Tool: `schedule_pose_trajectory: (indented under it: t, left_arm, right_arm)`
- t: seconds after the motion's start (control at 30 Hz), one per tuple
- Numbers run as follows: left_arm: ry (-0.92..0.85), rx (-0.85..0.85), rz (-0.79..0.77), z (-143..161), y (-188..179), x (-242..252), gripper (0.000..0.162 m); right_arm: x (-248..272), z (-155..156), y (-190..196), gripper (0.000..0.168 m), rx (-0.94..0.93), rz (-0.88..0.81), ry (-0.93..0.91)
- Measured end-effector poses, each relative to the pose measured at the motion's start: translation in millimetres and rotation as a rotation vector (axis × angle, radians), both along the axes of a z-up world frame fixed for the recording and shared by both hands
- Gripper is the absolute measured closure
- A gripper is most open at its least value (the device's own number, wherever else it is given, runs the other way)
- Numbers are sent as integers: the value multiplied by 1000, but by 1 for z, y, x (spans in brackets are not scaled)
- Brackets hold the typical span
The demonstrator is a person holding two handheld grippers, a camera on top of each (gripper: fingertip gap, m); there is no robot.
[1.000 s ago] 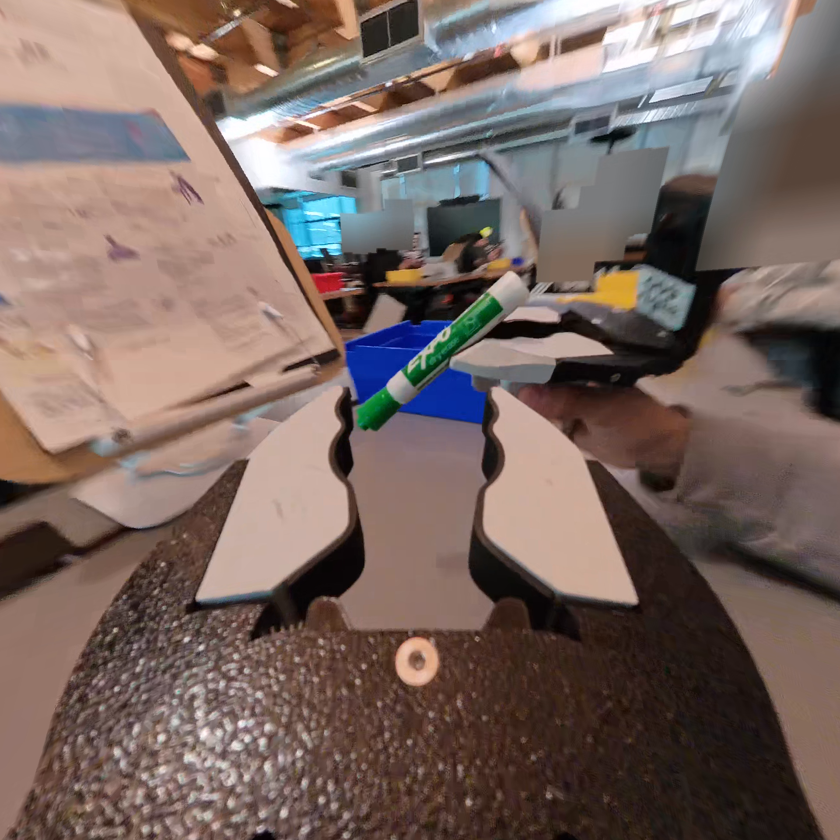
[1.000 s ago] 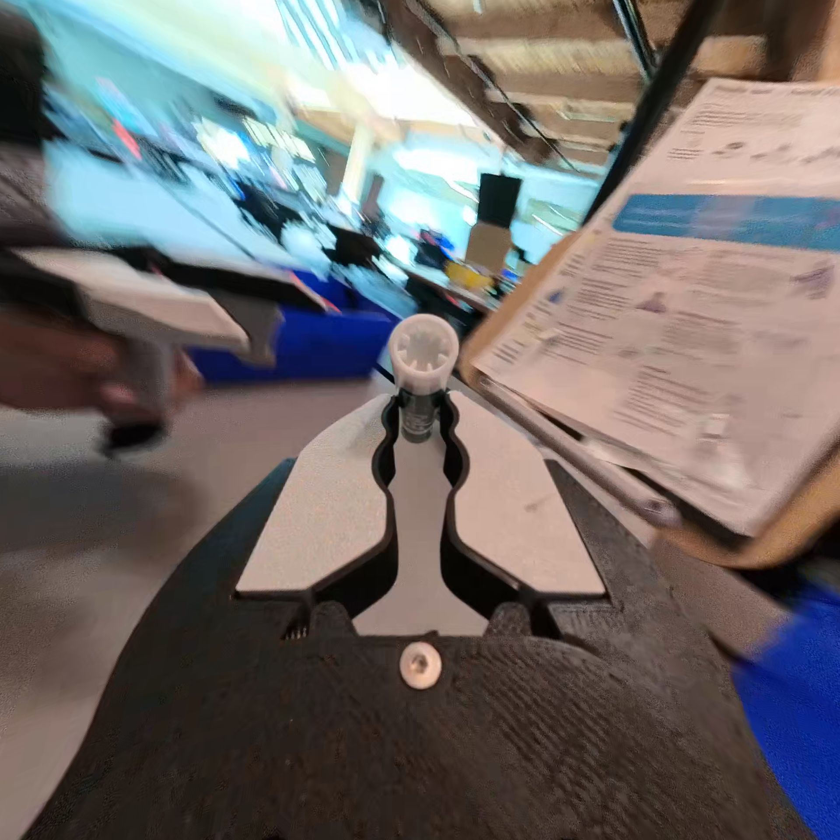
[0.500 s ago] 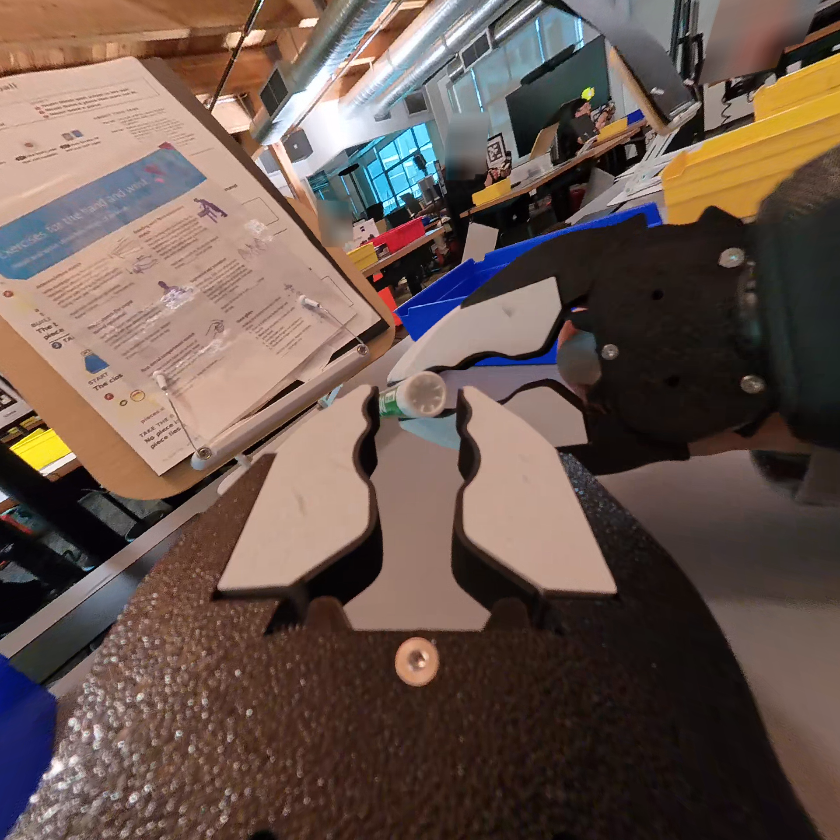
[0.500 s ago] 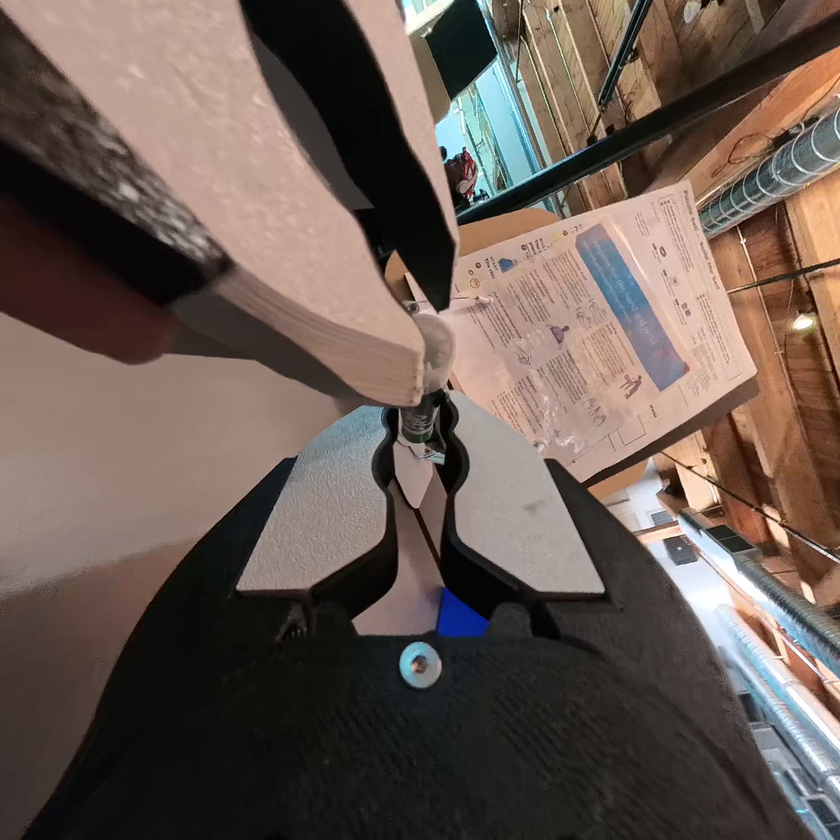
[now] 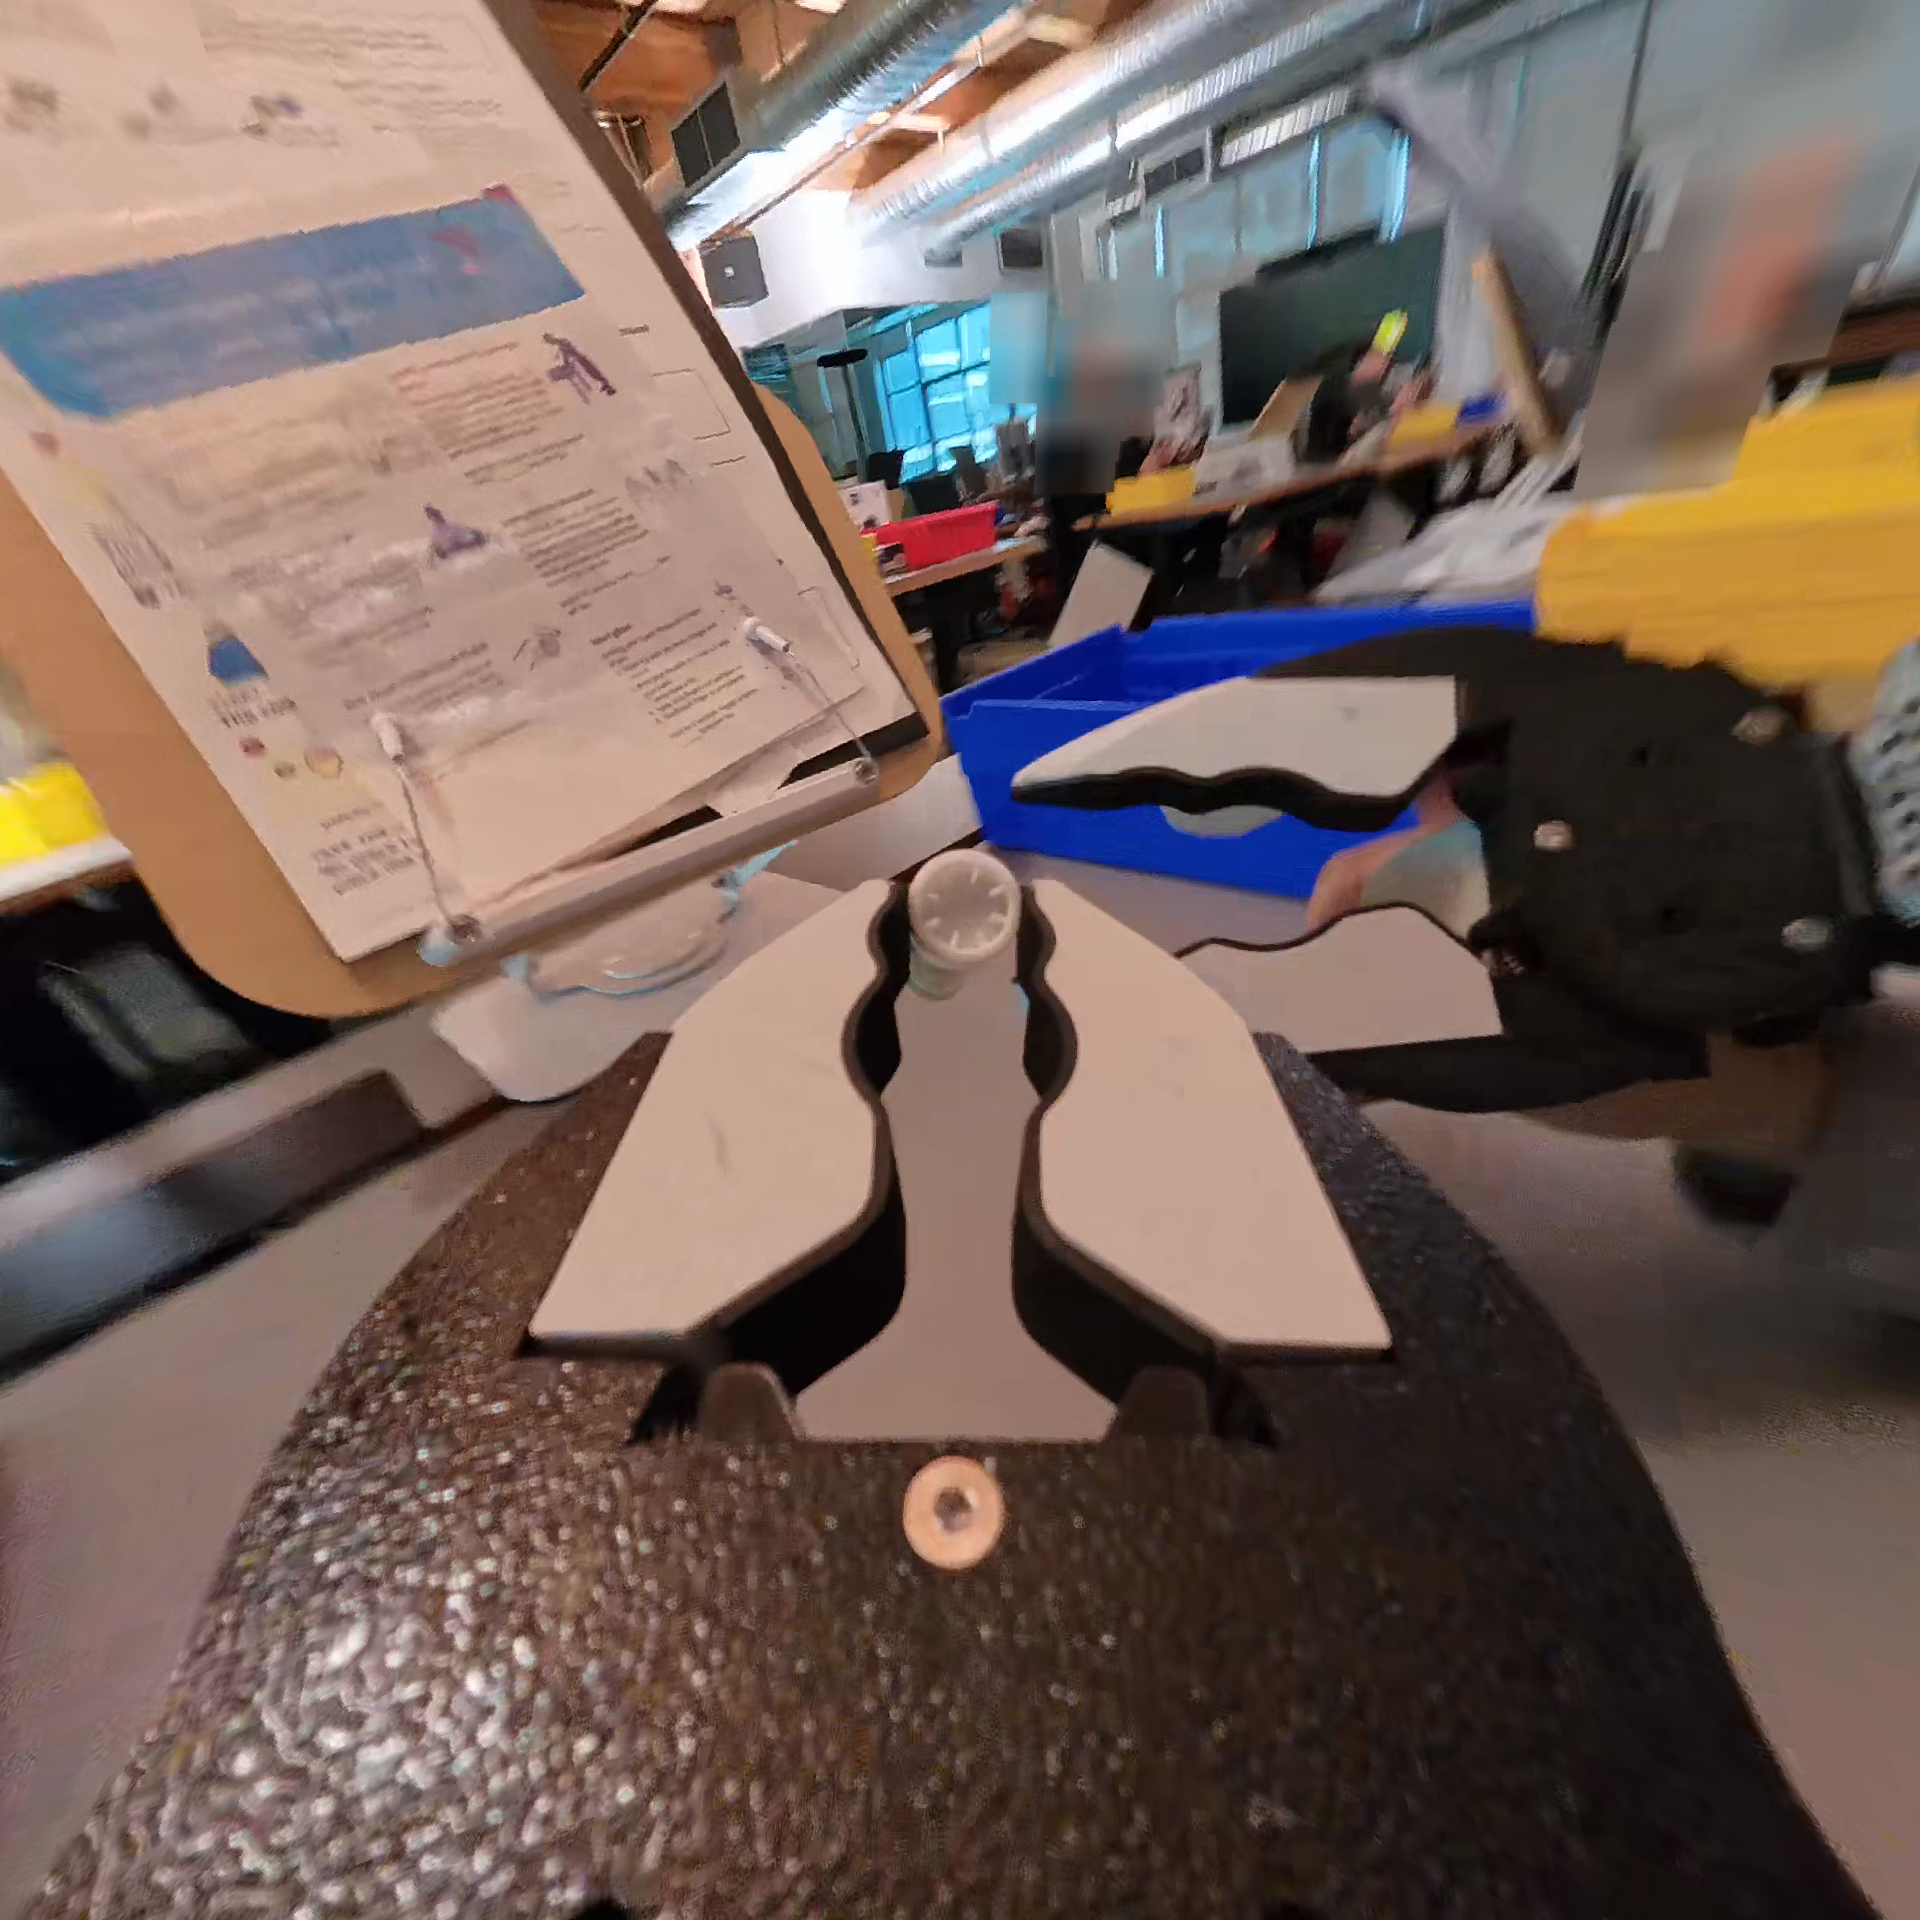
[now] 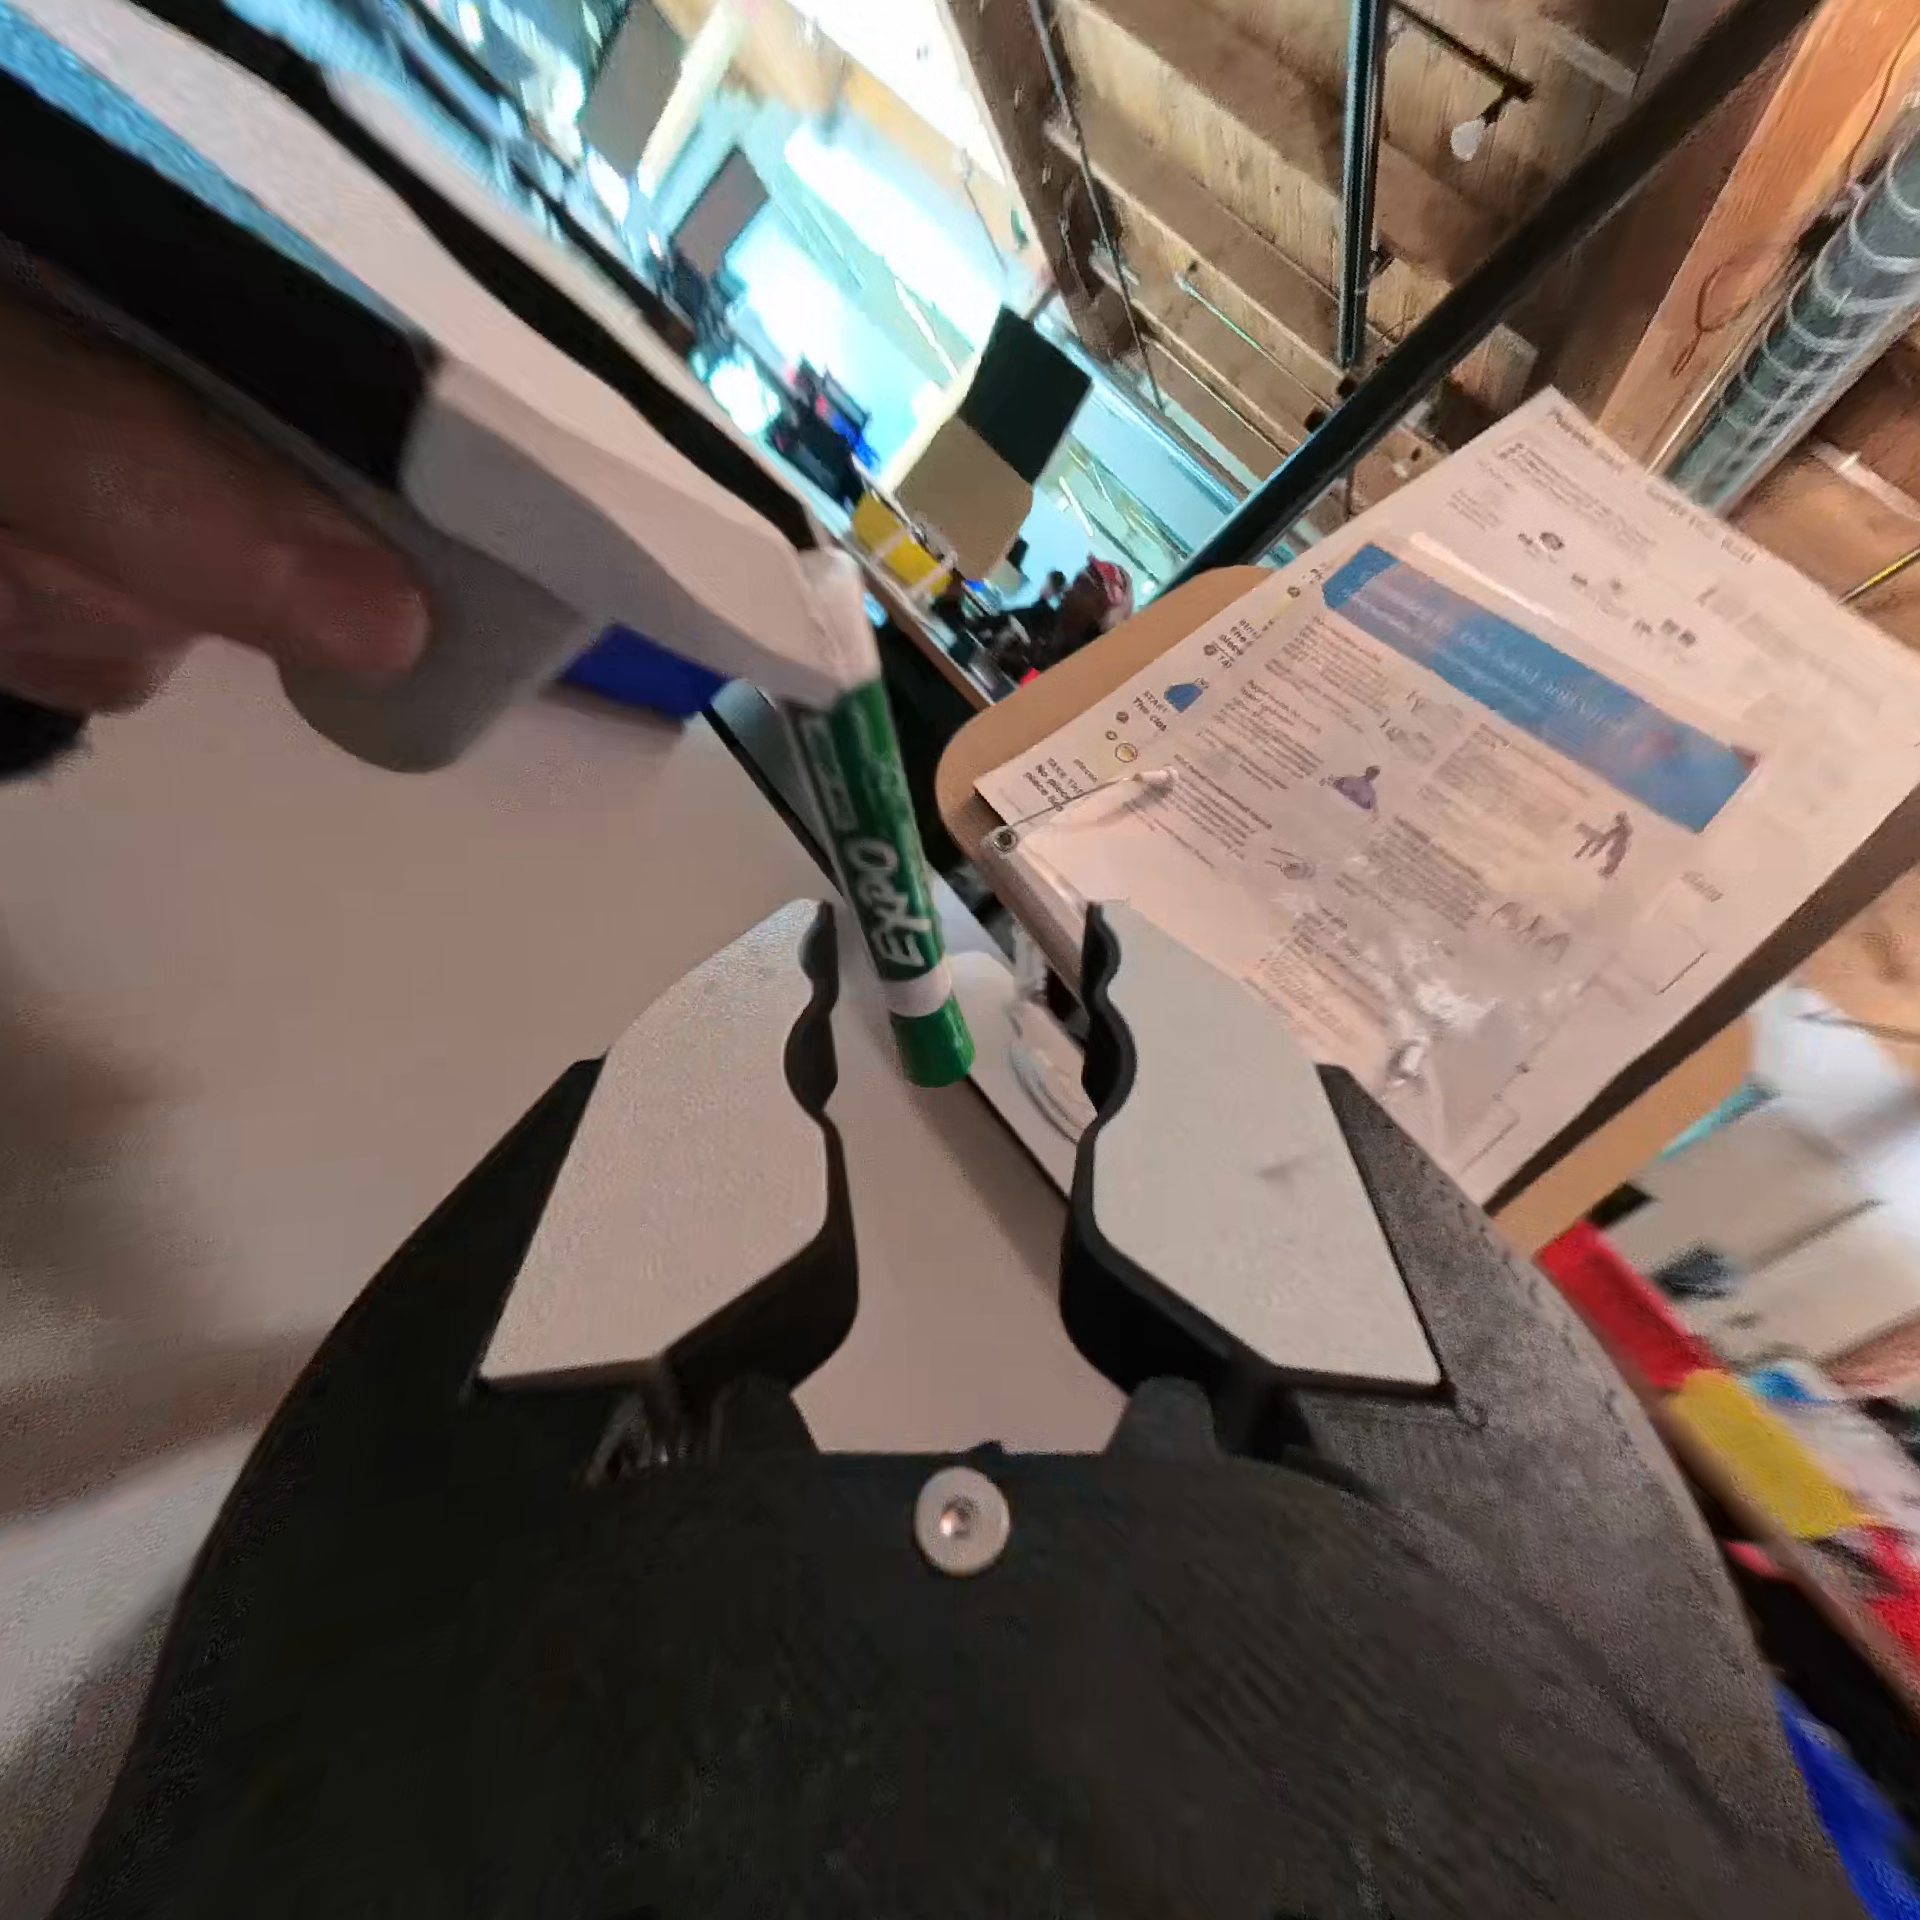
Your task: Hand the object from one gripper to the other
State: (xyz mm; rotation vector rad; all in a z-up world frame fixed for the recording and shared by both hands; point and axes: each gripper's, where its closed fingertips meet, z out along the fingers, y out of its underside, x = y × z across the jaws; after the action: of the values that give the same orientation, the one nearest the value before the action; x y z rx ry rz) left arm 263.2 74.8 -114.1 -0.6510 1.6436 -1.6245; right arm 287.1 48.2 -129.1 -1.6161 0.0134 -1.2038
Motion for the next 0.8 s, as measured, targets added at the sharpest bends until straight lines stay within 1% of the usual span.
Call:
schedule_pose_trajectory:
  t: [0.07,0.13,0.23,0.27,0.3,0.37,0.43,0.5,0.67,0.73,0.8]
  left_arm:
    - [92,-196,-103,8,7,-2,142]
    - [175,-376,-194,15,16,-2,143]
    - [285,-571,-327,22,24,-5,143]
    - [315,-612,-366,23,25,-6,143]
    - [340,-642,-398,23,25,-7,143]
    - [382,-680,-460,23,24,-10,143]
    - [394,-710,-493,24,24,-11,143]
    - [402,-726,-511,24,25,-11,143]
    - [379,-731,-492,24,31,-9,143]
    - [366,-718,-502,24,31,-10,143]
    - [351,-668,-514,23,30,-13,142]
  right_arm:
    - [2,2,-7,114,103,63,73]
    - [-1,1,-8,115,164,159,127]
    - [-6,5,-10,117,249,254,164]
    - [-7,6,-9,115,275,276,184]
    - [-8,5,-8,118,283,295,206]
    - [-9,5,-8,124,280,302,207]
    - [-14,3,-5,143,258,342,213]
    - [-20,5,-4,146,243,389,213]
    - [-31,-8,6,149,178,496,404]
    - [-36,-6,6,150,190,553,462]
    - [-43,0,1,150,223,627,517]
